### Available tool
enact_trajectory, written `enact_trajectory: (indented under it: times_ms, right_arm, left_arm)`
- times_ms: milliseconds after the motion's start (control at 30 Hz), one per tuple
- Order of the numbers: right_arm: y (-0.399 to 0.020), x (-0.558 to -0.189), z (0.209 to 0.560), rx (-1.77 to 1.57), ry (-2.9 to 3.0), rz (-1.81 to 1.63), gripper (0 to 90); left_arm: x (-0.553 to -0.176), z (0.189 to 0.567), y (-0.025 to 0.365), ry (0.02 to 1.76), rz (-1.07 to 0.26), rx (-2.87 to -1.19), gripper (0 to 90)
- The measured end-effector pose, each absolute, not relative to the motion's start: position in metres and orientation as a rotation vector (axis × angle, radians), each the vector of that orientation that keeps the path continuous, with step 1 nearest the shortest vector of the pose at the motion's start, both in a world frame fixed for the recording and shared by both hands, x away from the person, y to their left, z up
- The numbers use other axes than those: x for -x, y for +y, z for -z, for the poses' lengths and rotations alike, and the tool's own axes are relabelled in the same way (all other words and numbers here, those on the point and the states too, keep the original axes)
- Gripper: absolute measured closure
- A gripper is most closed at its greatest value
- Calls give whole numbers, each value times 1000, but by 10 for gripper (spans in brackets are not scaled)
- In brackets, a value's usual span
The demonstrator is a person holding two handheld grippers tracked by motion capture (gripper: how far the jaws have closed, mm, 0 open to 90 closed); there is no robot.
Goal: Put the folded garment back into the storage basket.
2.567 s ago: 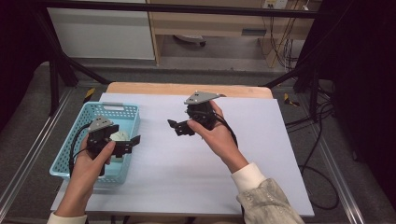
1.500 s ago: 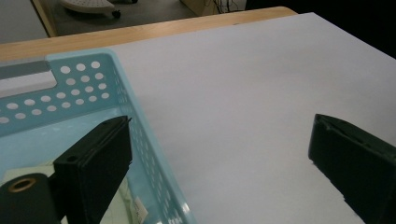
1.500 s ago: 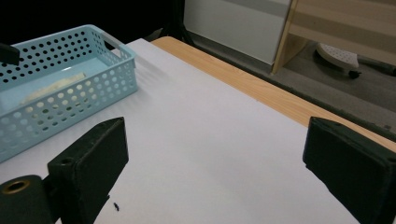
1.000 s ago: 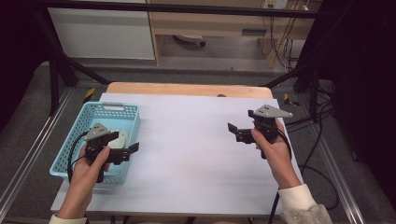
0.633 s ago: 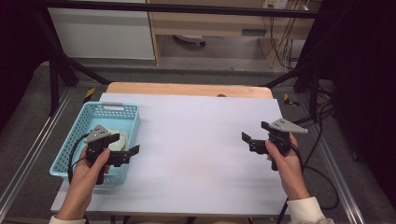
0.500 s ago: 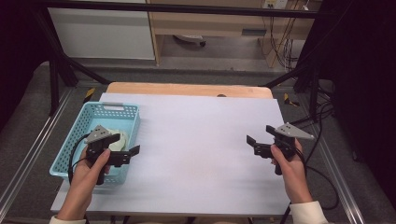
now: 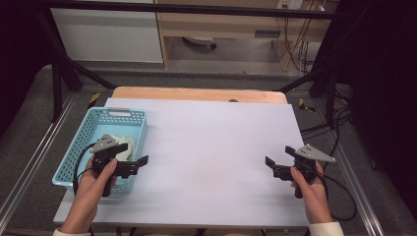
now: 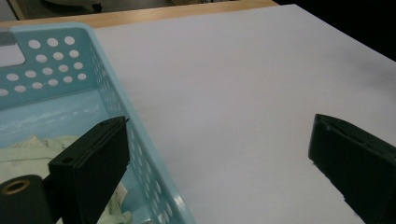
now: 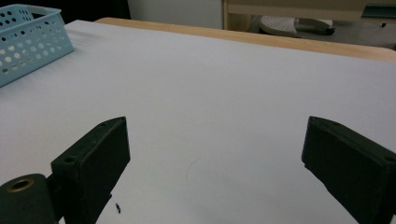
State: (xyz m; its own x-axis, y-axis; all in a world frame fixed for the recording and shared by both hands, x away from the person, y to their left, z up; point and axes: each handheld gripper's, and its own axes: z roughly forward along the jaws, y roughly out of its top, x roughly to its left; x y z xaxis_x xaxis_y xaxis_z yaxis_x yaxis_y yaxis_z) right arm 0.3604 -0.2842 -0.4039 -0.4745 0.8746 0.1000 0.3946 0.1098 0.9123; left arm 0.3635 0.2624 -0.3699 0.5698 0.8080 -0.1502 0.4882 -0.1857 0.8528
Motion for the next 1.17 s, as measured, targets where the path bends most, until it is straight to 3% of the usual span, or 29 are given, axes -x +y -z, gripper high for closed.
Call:
enact_trajectory:
  times_ms: [1167]
  right_arm:
    - [-253,-345,436,-1142,2082,-1368,61]
  left_arm:
    - [-360,373,261,1031,-437,-1841,52]
